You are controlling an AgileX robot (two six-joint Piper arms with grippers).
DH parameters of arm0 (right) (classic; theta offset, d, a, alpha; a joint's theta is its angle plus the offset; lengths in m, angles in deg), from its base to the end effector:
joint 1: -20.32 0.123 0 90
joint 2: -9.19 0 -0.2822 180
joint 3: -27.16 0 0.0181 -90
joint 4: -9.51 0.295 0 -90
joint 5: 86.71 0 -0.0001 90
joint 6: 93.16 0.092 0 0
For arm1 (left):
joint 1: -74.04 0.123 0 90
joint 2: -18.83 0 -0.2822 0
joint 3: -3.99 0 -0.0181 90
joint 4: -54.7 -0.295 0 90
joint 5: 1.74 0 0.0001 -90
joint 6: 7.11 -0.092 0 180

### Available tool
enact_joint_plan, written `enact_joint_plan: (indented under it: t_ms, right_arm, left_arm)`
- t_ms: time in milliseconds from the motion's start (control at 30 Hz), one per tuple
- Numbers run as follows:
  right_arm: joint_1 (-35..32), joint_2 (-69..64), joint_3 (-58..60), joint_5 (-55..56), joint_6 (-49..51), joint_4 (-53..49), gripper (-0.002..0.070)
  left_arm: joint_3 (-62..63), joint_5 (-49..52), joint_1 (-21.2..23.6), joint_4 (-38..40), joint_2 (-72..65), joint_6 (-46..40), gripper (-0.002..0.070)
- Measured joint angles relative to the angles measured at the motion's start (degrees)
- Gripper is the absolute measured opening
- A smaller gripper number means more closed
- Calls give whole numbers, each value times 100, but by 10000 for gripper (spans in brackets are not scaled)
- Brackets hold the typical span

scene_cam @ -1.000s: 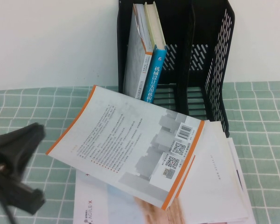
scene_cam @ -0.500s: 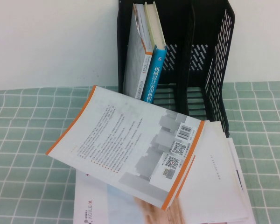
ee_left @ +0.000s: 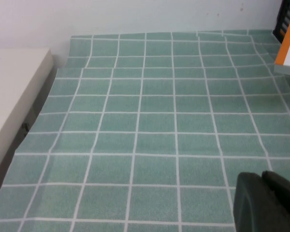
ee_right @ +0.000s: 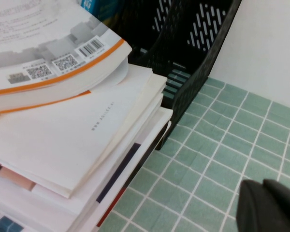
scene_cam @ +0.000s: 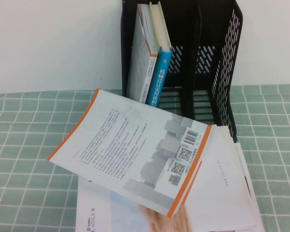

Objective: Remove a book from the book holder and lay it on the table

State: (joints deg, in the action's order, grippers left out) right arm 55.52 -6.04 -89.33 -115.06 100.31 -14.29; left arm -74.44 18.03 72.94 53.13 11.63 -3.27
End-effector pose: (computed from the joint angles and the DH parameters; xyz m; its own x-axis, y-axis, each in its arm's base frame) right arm 0.0925 0.0436 0.2490 -0.1539 -0.2704 -0.9504 -0.4393 0.8803 -0.1793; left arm 0.1015 -0.0011 0.1744 -0.2656 -0.0361 -0.9634 -0.0007 0.9993 -0.0373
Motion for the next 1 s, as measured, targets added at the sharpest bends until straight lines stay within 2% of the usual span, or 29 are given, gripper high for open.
enact_joint_plan:
  t_ms: [1000]
  right_arm:
    - [-12, 0, 0, 0, 63, -87, -2]
  left_arm:
    - [0, 0, 0, 157, 0, -11, -3]
